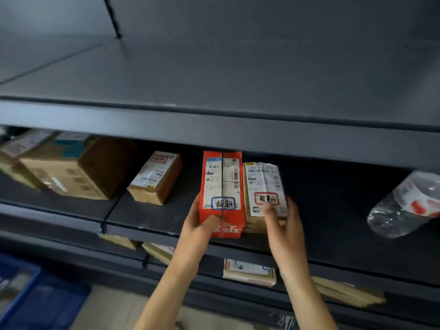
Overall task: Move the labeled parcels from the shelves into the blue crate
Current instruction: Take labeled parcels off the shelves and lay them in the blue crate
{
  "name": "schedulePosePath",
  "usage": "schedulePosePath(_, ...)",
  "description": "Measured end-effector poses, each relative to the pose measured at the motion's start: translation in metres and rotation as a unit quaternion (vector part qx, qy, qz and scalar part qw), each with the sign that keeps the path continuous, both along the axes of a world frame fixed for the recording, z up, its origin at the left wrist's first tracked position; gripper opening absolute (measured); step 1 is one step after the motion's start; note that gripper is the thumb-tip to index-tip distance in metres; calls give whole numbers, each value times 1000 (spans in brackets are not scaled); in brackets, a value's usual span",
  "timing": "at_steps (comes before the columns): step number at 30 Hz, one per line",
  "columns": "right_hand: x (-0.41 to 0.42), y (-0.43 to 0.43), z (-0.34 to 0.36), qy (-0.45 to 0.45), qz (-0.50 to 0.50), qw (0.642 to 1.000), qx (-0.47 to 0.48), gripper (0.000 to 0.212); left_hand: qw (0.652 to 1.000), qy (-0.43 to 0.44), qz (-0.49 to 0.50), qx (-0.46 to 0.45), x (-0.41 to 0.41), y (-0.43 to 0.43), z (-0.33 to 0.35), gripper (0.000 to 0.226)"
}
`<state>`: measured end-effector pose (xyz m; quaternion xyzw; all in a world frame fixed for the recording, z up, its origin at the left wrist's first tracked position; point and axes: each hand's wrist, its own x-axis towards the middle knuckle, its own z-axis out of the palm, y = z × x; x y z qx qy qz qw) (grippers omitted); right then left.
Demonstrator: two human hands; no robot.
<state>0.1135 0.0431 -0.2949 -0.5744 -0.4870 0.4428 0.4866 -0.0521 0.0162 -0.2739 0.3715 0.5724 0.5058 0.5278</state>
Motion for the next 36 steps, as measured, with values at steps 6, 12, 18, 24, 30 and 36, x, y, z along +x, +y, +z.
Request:
schedulePosePath(6,-23,-24,11,64,133,989,22,55,990,34,130,49,-11,-64,11,62)
schedulePosePath(12,-97,-66,32,99,297,949,46,52,939,84,323,86,-51,-149,24,64)
schedulePosePath(18,-200,-152,25,113,448,886,34,50,867,68,491,51,-105,-260,16,56)
schedulePosePath(24,-285,-247,18,103,547,830,-31,45,799,24,601,10,-156,-365,5,52)
schedulePosePath(30,-353,-323,9,59,603,794,-45,40,770,-17,638,10,-209,-446,-16,58)
schedulePosePath(36,-405,-382,-15,14,606,794,-45,43,775,-30,631,-16,-267,-508,-43,62)
